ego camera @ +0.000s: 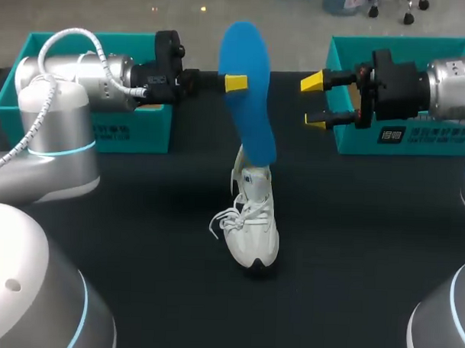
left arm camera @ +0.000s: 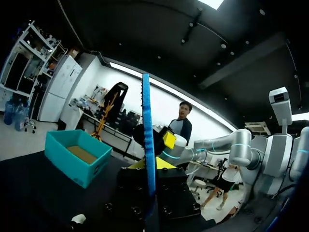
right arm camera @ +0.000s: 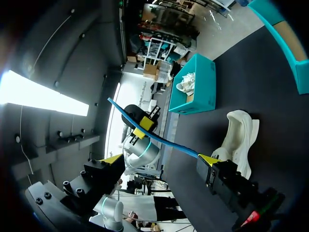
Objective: Take the shoe out of the shoebox, open the shoe tongue, remove and reinsert the insole, then place the shoe into the shoebox
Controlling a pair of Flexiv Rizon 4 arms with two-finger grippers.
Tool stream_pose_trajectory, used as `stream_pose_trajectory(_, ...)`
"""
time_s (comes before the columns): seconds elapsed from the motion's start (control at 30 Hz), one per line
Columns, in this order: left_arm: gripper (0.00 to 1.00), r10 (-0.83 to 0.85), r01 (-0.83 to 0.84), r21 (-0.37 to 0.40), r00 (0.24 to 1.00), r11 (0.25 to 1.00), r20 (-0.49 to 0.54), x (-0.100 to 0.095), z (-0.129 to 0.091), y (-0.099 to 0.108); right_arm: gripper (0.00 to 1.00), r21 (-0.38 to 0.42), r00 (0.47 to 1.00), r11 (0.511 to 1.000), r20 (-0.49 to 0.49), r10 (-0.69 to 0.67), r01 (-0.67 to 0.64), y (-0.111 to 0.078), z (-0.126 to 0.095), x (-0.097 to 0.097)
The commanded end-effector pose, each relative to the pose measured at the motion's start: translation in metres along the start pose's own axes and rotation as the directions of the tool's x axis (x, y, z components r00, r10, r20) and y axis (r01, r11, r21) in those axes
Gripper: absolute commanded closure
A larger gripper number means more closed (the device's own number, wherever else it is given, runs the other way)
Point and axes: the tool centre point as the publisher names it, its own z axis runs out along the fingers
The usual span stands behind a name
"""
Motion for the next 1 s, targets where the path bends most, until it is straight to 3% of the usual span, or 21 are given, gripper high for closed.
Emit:
stream_pose_trajectory(0.03,1.0,0.702,-0.71,-0.04,0.702,0.703,-0.122,-0.014,0.0,0.011,0.0,-0.001,1.0,1.0,0.002,0.0,0.0,0.0,0.001,0.0)
stream_pose_trajectory(0.07,1.0,0.721,-0.729,-0.026,0.681,0.684,-0.126,-0.014,0.0,0.012,0.0,-0.001,1.0,1.0,0.002,0.0,0.0,0.0,0.001,0.0)
stream_pose_trajectory(0.1,1.0,0.782,-0.788,-0.019,0.613,0.615,-0.113,-0.016,0.001,0.012,0.0,-0.001,1.0,1.0,0.002,0.0,0.0,0.0,0.001,0.0)
stream_pose_trajectory(0.13,1.0,0.854,-0.865,-0.064,0.501,0.497,-0.136,-0.021,0.001,0.013,0.0,-0.001,1.0,1.0,0.002,0.0,0.0,0.0,0.001,0.0)
stream_pose_trajectory(0.2,1.0,0.924,-0.937,-0.102,0.348,0.335,-0.156,-0.026,0.002,0.011,0.0,-0.001,1.0,1.0,0.002,0.0,0.0,0.0,0.001,0.0)
stream_pose_trajectory(0.27,1.0,0.961,-0.969,-0.116,0.235,0.22,-0.145,-0.026,0.003,0.007,0.0,-0.001,1.0,1.0,0.002,0.0,0.0,0.0,0.001,0.0)
stream_pose_trajectory(0.33,1.0,0.959,-0.955,-0.136,0.274,0.263,-0.066,-0.024,0.004,0.001,0.0,-0.001,1.0,1.0,0.002,0.0,0.0,0.0,0.001,0.0)
stream_pose_trajectory(1.0,1.0,0.959,-0.955,-0.136,0.274,0.263,-0.066,-0.024,0.004,0.001,0.0,-0.001,1.0,1.0,0.002,0.0,0.0,0.0,0.001,0.0)
